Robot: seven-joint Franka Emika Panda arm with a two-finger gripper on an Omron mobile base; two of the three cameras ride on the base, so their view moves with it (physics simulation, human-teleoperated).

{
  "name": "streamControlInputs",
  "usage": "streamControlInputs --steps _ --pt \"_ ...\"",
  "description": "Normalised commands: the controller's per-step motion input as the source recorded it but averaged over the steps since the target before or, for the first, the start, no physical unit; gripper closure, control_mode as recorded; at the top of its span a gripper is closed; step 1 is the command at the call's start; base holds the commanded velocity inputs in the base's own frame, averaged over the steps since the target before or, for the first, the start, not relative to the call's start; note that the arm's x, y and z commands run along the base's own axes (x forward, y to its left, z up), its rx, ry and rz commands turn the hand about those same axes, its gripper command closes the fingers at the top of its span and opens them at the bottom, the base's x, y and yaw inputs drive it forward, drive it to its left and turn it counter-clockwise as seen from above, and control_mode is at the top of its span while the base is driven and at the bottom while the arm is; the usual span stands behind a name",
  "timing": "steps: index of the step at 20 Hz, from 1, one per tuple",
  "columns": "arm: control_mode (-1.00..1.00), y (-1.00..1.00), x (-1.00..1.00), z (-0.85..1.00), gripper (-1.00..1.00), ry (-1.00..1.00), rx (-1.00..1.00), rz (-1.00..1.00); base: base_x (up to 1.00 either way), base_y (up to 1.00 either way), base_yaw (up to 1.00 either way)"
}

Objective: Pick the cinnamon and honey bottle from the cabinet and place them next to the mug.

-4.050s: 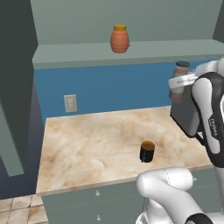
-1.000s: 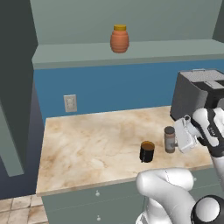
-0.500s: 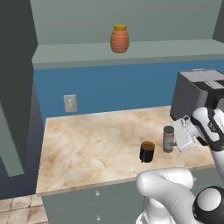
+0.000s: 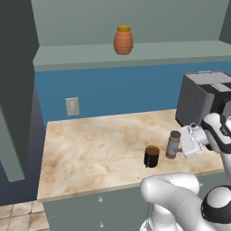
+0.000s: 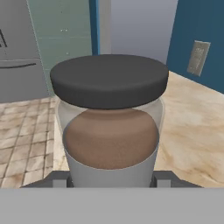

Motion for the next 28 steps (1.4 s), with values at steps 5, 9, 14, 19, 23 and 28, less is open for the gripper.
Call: streamControlInputs --steps 5,9,14,19,23,28 --pt "-1.0 0.0 0.01 -0.04 1.0 0.0 0.01 0.0 0.0 0.0 0.0" --pt "-1.0 0.0 0.01 -0.13 1.0 0.0 0.0 0.0 0.0 0.0 0.0" --pt "-1.0 0.0 0.0 -0.22 1.0 0.0 0.0 0.0 0.0 0.0 0.0" --pt "-1.0 0.0 0.0 -0.31 1.0 0.0 0.0 0.0 0.0 0.0 0.0" --pt "-1.0 0.0 0.0 -0.21 1.0 0.02 0.0 0.0 0.0 0.0 0.0" --pt "-1.0 0.0 0.09 -0.07 1.0 0.03 0.0 0.0 0.0 0.0 0.0"
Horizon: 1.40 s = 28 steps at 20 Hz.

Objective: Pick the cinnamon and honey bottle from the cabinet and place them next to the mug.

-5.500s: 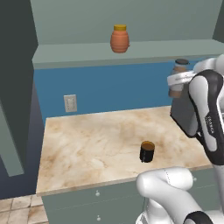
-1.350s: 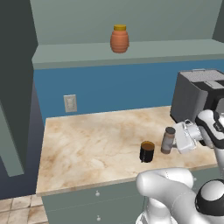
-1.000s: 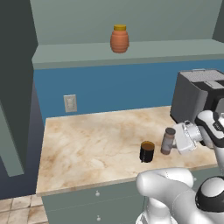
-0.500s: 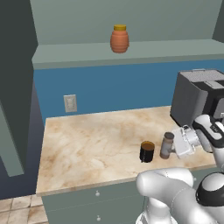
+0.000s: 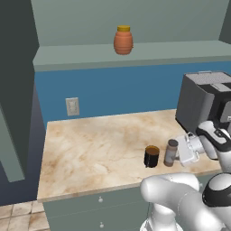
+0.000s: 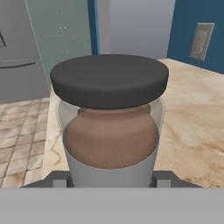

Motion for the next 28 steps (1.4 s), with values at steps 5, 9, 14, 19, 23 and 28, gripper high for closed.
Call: streamControlInputs --steps 5,9,14,19,23,28 --pt "-1.0 0.0 0.24 0.0 1.0 0.05 0.0 0.0 0.0 0.0 0.0" --pt "-1.0 0.0 0.18 -0.01 1.0 0.04 0.0 0.0 0.0 0.0 0.0" --pt "-1.0 0.0 0.12 -0.08 1.0 0.01 0.0 0.0 0.0 0.0 0.0" --pt "-1.0 0.0 0.06 -0.18 1.0 0.0 0.0 0.0 0.0 0.0 0.0" --pt "-1.0 0.0 0.01 -0.2 1.0 0.0 0.0 0.0 0.0 0.0 0.0" --pt "-1.0 0.0 0.0 -0.16 1.0 0.0 0.0 0.0 0.0 0.0 0.0"
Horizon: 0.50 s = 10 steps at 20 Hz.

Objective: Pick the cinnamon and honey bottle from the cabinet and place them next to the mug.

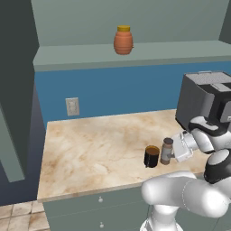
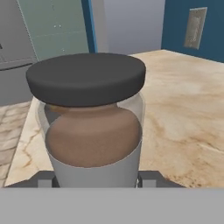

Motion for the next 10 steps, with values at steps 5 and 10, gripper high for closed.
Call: streamControlInputs --steps 5,10 --pt "-1.0 0.0 0.0 -0.02 1.0 0.0 0.0 0.0 0.0 0.0 0.0" --pt "-1.0 0.0 0.0 0.0 -1.0 0.0 0.0 0.0 0.0 0.0 0.0"
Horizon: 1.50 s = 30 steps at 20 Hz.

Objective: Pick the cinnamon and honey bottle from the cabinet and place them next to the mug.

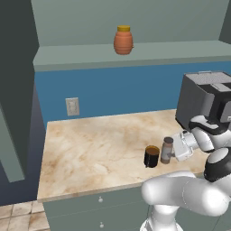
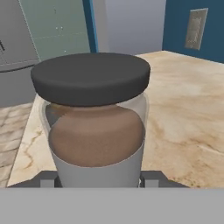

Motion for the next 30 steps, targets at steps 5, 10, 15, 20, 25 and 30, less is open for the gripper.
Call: streamControlInputs --steps 5,10,15,20,25,30 --pt "-1.0 0.0 0.0 0.0 -1.0 0.0 0.0 0.0 0.0 0.0 0.0" --pt "-1.0 0.0 0.0 0.0 -1.0 -0.01 0.0 0.0 0.0 0.0 0.0" --pt "-1.0 0.0 0.0 0.05 -1.0 -0.04 0.0 0.0 0.0 0.0 0.0" --pt "-1.0 0.0 0.0 0.32 -1.0 -0.04 0.0 0.0 0.0 0.0 0.0" --pt "-1.0 0.0 -0.01 0.41 -1.0 -0.04 0.0 0.0 0.0 0.0 0.0" --pt "-1.0 0.0 -0.06 0.4 -1.0 0.0 0.0 0.0 0.0 0.0 0.0"
